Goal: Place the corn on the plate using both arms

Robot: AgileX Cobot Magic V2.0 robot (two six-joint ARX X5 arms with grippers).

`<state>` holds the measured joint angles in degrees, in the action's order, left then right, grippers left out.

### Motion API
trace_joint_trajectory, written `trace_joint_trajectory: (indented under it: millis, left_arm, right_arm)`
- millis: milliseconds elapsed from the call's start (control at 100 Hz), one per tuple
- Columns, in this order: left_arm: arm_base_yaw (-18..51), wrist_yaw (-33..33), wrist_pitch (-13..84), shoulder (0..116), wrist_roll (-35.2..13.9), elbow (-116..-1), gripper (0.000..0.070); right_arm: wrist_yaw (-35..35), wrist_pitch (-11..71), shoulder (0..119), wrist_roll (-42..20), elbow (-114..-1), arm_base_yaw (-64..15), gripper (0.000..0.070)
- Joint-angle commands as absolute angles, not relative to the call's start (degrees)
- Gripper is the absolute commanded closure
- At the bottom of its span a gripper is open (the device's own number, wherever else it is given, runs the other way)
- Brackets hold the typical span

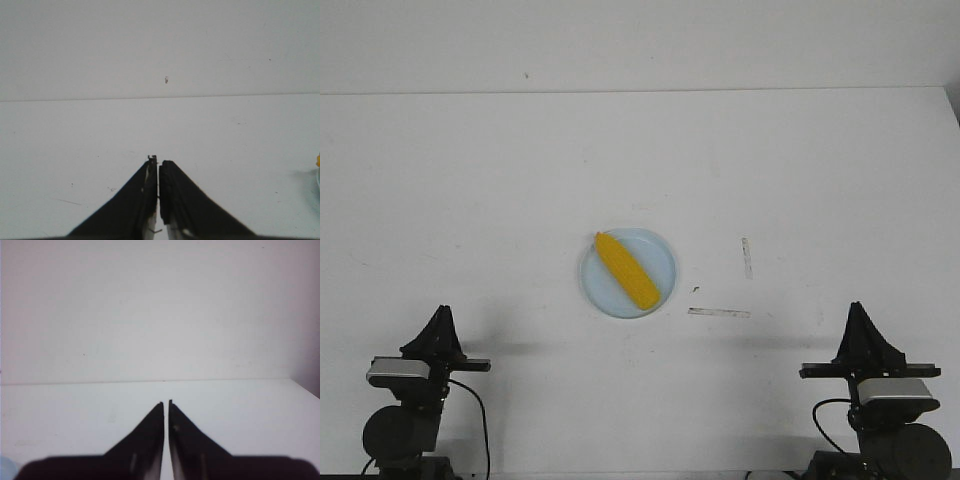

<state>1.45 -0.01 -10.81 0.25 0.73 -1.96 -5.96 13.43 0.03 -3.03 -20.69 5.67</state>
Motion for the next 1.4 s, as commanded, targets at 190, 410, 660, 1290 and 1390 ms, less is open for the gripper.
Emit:
trace_joint_trajectory:
  millis: [190, 410, 660, 1290, 1390]
  left_arm:
    - [1.5, 0.0, -9.7, 0.2, 0.4, -0.7, 0.0699]
    - [1.5, 0.0, -10.3, 0.2, 0.4, -0.7, 0.0699]
    - [1.5, 0.0, -10.3, 0.2, 0.4, -0.7, 0.0699]
    - [1.5, 0.0, -10.3, 0.2, 0.4, -0.7, 0.0699]
    - [1.5, 0.0, -10.3, 0.2, 0.4, -0.7, 0.0699]
  right_arm:
    - [-6.0, 12.9, 0.1, -3.6, -21.0, 5.7, 0.0685]
    - [-6.0, 12.9, 0.1, -3.6, -21.0, 5.7, 0.0685]
    - [-6.0, 12.9, 0.1, -3.6, -21.0, 5.7, 0.0685]
    - [-5.9, 12.9, 0.1, -3.6, -21.0, 5.7, 0.0685]
    - [-4.9, 13.3, 0.1, -3.6, -21.0, 5.7, 0.0685]
